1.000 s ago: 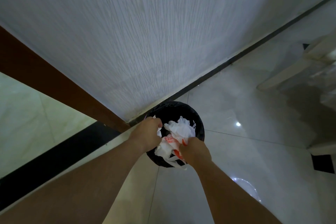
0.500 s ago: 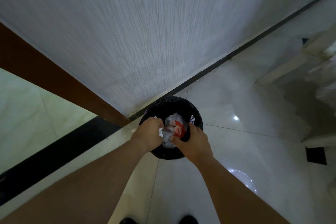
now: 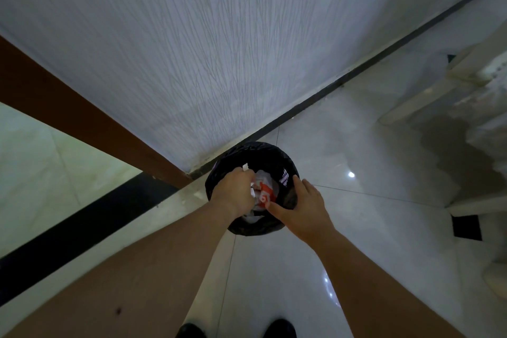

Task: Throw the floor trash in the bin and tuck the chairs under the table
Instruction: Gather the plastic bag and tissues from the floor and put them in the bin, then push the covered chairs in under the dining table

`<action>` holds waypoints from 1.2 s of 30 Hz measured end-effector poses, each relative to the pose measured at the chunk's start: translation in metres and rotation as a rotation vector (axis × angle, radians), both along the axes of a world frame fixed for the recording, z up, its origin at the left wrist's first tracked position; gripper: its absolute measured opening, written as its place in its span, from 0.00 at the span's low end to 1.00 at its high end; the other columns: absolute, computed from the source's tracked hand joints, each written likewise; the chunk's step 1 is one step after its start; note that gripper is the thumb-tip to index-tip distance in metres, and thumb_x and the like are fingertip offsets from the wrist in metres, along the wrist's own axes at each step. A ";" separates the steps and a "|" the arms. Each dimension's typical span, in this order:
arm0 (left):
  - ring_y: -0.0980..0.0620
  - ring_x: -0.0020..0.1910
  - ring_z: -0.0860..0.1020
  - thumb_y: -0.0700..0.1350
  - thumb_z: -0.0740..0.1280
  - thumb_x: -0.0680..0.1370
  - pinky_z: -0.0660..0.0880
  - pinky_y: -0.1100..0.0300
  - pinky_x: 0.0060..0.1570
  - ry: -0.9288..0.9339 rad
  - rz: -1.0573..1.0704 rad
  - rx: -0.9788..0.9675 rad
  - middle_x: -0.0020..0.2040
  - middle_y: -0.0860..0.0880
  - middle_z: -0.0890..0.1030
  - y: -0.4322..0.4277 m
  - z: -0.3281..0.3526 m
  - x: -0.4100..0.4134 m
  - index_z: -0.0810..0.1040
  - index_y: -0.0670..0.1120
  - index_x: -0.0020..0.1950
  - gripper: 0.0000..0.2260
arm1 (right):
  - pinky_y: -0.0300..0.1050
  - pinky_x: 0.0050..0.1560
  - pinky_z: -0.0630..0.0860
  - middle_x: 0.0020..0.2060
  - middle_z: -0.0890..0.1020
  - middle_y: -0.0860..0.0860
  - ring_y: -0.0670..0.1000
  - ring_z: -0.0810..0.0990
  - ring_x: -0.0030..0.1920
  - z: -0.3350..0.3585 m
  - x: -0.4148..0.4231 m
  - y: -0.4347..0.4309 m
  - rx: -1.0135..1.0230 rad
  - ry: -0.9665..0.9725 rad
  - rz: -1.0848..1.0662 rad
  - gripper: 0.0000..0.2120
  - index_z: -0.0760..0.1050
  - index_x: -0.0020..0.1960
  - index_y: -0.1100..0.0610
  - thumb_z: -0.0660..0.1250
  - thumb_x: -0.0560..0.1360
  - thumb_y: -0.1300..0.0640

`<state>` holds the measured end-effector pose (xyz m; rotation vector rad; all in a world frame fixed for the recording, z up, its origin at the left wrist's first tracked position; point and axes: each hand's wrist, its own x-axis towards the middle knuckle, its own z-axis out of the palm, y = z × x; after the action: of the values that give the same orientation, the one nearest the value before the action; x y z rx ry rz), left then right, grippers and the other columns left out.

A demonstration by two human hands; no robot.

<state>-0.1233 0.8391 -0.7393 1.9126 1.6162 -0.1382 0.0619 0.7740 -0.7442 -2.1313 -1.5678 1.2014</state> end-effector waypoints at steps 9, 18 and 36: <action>0.46 0.56 0.75 0.52 0.78 0.67 0.78 0.50 0.52 0.025 -0.071 -0.042 0.57 0.47 0.74 -0.008 -0.001 0.001 0.75 0.49 0.62 0.26 | 0.58 0.65 0.76 0.64 0.75 0.46 0.52 0.72 0.68 0.013 0.006 -0.008 -0.020 0.039 -0.028 0.47 0.62 0.76 0.45 0.67 0.64 0.25; 0.45 0.57 0.75 0.50 0.72 0.71 0.78 0.46 0.54 0.024 -0.154 -0.061 0.56 0.46 0.73 0.003 0.088 0.005 0.75 0.48 0.58 0.17 | 0.51 0.73 0.61 0.76 0.66 0.55 0.55 0.60 0.77 0.115 0.022 -0.011 -0.066 -0.013 -0.010 0.43 0.60 0.79 0.56 0.70 0.74 0.36; 0.50 0.60 0.73 0.51 0.71 0.75 0.75 0.53 0.60 -0.039 -0.324 0.135 0.65 0.49 0.72 -0.009 0.484 0.072 0.70 0.51 0.72 0.26 | 0.50 0.77 0.59 0.81 0.59 0.50 0.52 0.58 0.80 0.475 0.082 -0.067 0.070 -0.067 -0.167 0.47 0.54 0.82 0.51 0.67 0.73 0.30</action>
<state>-0.0510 0.8300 -0.2551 2.2572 1.3080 -0.1263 0.1441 0.7067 -0.2690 -2.2281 -1.4032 1.0166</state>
